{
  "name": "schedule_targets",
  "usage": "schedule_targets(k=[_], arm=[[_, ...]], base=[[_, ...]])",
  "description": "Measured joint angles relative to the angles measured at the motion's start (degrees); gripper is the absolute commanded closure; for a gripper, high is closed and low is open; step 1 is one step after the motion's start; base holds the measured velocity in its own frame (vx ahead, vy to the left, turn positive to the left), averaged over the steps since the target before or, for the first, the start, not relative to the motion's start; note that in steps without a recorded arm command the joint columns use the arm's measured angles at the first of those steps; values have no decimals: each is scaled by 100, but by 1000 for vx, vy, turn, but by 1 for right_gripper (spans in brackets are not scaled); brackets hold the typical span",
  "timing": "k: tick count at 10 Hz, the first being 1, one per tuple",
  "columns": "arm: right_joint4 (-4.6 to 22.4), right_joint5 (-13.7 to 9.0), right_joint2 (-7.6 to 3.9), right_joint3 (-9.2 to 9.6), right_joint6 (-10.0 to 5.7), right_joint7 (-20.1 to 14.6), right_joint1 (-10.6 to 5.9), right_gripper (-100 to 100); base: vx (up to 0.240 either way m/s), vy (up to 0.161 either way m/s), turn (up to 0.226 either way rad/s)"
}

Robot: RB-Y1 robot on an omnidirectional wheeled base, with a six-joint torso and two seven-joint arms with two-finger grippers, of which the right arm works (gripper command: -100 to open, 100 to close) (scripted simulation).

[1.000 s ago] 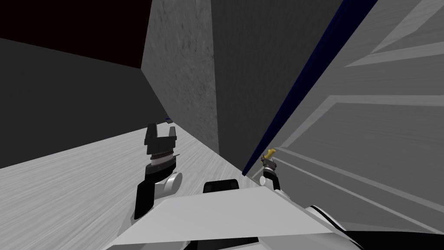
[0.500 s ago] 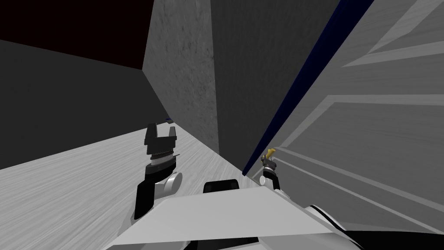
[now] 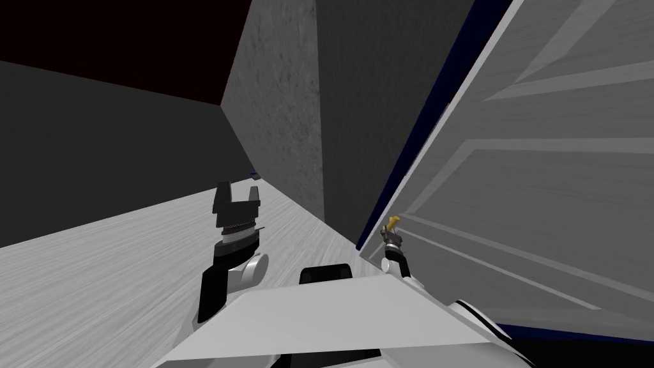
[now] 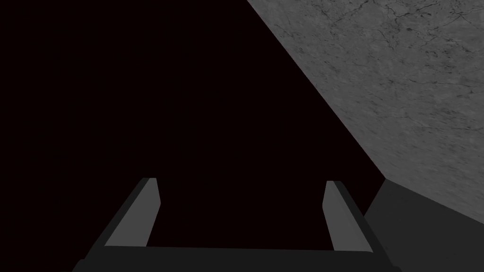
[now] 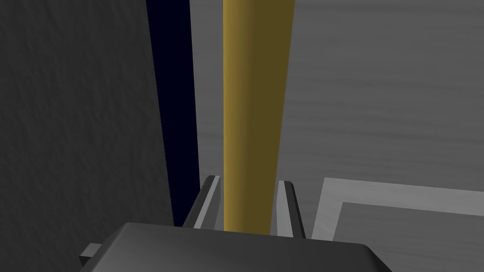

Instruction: Pull the door open

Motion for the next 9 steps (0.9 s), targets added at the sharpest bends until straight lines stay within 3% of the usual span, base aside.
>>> schedule_targets(k=[5,9], arm=[[-67,204,-29,303,59,-168,-35,100],[-211,337,-120,533,74,-291,-10,100]], base=[[-212,-5,59],[-205,22,40]])
